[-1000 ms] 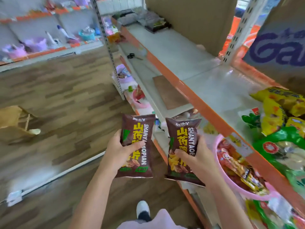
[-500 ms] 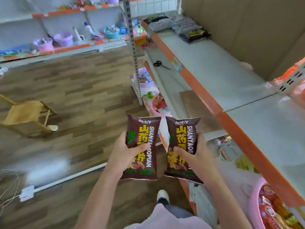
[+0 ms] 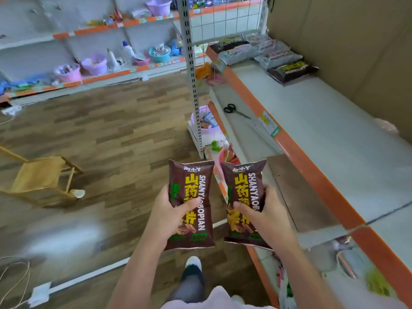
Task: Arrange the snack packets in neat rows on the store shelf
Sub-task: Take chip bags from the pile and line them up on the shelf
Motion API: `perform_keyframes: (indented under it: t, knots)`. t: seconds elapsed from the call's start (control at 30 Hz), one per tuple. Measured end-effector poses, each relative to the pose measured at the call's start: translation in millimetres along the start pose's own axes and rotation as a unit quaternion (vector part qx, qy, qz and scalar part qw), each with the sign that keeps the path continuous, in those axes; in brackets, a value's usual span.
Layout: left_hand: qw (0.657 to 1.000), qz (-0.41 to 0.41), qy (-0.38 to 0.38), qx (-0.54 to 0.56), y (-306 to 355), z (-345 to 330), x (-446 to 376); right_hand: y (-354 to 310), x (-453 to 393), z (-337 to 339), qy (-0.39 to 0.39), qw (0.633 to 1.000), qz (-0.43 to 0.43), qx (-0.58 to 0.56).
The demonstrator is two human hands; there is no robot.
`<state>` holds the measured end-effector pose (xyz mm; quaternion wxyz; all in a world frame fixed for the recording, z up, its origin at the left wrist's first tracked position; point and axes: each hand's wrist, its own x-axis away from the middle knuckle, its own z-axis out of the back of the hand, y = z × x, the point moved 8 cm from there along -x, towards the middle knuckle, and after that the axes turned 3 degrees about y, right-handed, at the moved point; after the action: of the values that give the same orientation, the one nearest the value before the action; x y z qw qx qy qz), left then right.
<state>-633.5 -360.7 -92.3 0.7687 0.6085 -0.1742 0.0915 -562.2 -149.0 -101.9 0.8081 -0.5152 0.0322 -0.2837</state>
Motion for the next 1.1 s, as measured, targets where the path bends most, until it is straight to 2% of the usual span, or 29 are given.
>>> perform_keyframes:
  t: [0.23, 0.4, 0.57, 0.73, 0.9, 1.1]
  knots:
    - [0.998, -0.021, -0.053, -0.007, 50.7, 22.8, -109.8, -54.1, -71.7, -40.8, 0.041, 0.998, -0.017, -0.037]
    - [0.996, -0.013, -0.093, -0.009, 68.8, 8.8, -167.7, -69.0, -112.3, -44.0, 0.084, 0.994, -0.041, -0.047]
    - [0.993, 0.016, -0.114, -0.001, 76.9, -23.1, -219.7, -77.9, -165.8, -32.5, 0.105, 0.992, -0.046, -0.05]
    - [0.993, -0.018, -0.119, -0.009, 120.0, -54.3, -270.4, -85.7, -229.0, -18.8, 0.117, 0.989, -0.046, -0.08]
    - [0.986, -0.063, -0.153, -0.021, 171.8, -95.3, -313.9, -105.3, -287.6, 12.8, 0.15, 0.986, -0.039, -0.062]
    - [0.973, -0.07, -0.211, -0.07, 197.3, -151.2, -353.5, -92.5, -324.9, 40.3, 0.206, 0.972, -0.083, -0.082]
